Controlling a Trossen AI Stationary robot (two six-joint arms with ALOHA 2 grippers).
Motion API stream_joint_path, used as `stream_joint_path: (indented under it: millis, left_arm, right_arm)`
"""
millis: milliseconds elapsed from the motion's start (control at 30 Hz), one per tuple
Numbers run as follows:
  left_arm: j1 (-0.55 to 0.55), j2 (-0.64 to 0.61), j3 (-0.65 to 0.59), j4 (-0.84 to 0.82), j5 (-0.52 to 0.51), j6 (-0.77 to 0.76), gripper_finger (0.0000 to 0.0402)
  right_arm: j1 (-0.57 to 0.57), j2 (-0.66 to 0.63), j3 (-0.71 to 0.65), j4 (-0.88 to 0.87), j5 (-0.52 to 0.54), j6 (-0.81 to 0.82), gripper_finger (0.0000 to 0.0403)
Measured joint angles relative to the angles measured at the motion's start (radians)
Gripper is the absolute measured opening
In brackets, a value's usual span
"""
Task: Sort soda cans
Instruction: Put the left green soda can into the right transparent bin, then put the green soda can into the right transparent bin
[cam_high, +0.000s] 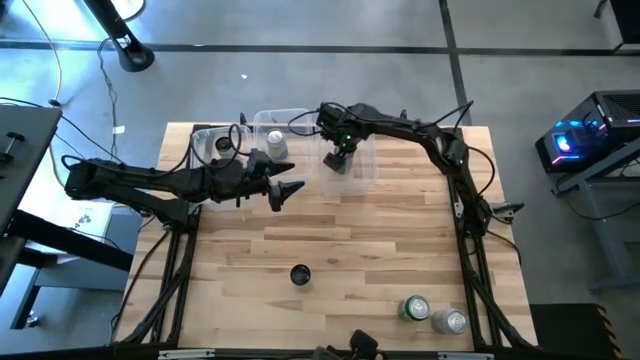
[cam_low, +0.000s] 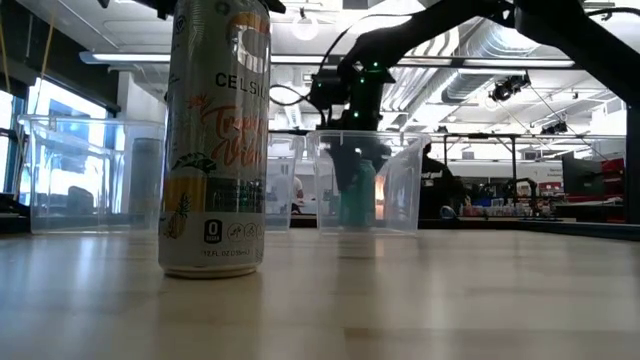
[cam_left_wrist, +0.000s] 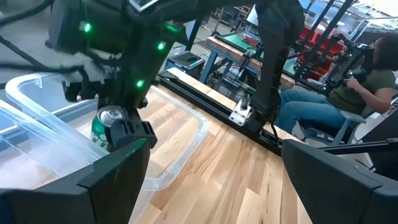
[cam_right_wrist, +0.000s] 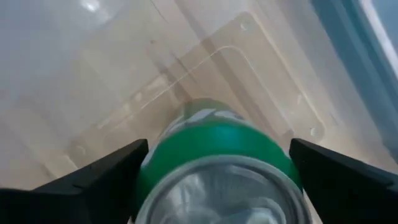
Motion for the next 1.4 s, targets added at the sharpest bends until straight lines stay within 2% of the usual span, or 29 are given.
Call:
stream_joint_path:
  millis: [200,467,667,833,1033,1100,1233,1400]
  left_arm:
    - [0.000,0.000,0.000,0.000,0.000,0.000,0.0357]
    - [0.000,0.000,0.000,-0.005,0.000,0.008,0.0357]
    - [0.000,-0.001,0.000,-0.011,0.000,0.028,0.0357]
    - [0.023,-0.034,0.000,-0.047,-0.001,0.052,0.0357]
    - [0.054,-0.071,0.001,-0.116,-0.001,0.053,0.0357]
    - [0.062,-0.074,0.001,-0.135,0.021,0.053,0.0357]
    - [0.077,-0.067,0.001,-0.150,0.136,0.053,0.0357]
    - [0.079,-0.045,0.001,-0.135,0.243,0.054,0.0357]
  right_arm:
    - [0.005,-0.009,0.001,0.000,0.000,-0.013,0.0374]
    - [0.004,-0.088,0.001,0.012,0.001,-0.013,0.0374]
    - [0.000,-0.173,0.001,0.004,0.056,-0.058,0.0375]
    - [0.019,-0.286,0.002,-0.008,0.061,-0.111,0.0375]
    - [0.170,-0.424,0.002,-0.075,0.057,-0.107,0.0376]
    - [0.249,-0.461,0.002,-0.102,0.097,-0.047,0.0376]
    - [0.431,-0.501,0.002,-0.196,0.176,0.163,0.0376]
    - [0.660,-0.507,-0.018,-0.346,0.183,0.515,0.0376]
